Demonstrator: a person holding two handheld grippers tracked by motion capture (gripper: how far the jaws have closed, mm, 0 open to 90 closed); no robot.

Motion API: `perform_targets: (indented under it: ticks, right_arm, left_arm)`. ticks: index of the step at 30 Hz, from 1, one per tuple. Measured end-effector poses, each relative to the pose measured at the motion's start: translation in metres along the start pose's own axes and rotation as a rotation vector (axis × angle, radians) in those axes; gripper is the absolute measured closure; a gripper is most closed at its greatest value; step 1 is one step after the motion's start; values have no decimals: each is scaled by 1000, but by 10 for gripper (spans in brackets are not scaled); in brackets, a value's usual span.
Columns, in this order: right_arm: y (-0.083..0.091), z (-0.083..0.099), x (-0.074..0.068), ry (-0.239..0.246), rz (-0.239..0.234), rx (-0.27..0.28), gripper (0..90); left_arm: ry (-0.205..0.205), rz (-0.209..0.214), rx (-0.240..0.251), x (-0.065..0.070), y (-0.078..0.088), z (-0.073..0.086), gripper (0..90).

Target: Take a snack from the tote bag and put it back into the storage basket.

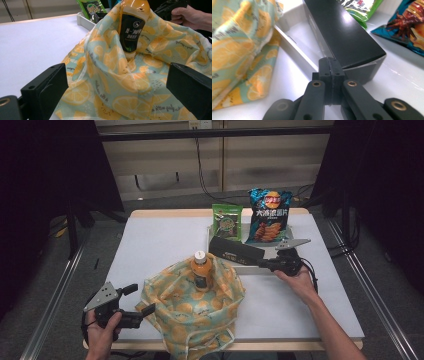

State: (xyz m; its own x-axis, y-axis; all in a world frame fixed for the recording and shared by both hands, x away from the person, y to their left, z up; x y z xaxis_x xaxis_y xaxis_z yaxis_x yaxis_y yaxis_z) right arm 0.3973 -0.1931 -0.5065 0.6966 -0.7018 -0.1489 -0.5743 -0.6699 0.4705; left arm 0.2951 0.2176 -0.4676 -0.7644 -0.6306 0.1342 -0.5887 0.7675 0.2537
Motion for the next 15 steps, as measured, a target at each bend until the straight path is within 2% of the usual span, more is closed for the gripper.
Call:
perform_targets:
  ticks: [2, 3, 6, 8, 15]
  right_arm:
    - [0, 0, 1, -6, 11, 4, 900]
    - [0, -1, 3, -3, 21, 8, 900]
    - [-1, -1, 6, 10, 47, 6, 900]
    - [-1, 0, 10, -1, 57, 5, 900]
    - [0, 1, 18, -19, 88, 9, 900]
  left_arm:
    - [0, 2, -4, 0, 0, 1, 33]
    - [-3, -11, -10, -2, 0, 1, 33]
    - [6, -1, 1, -2, 0, 1, 33]
    - [12, -10, 0, -2, 0, 1, 33]
    - [7, 1, -2, -1, -1, 1, 33]
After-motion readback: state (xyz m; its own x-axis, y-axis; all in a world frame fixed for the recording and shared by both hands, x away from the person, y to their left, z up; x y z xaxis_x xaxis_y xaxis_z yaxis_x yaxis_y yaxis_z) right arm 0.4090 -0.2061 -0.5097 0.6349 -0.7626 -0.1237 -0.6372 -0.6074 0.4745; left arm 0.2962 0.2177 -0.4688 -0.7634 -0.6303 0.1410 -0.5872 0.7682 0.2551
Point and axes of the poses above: each handheld gripper's, and its own axes: y roughly backward along the jaws, z roughly out of its underside, x roughly to its right, the point moved 8 cm from there along -y, roughly forward along the jaws, and after that the axes turned 7 degrees about x, right-handed, at the moved point
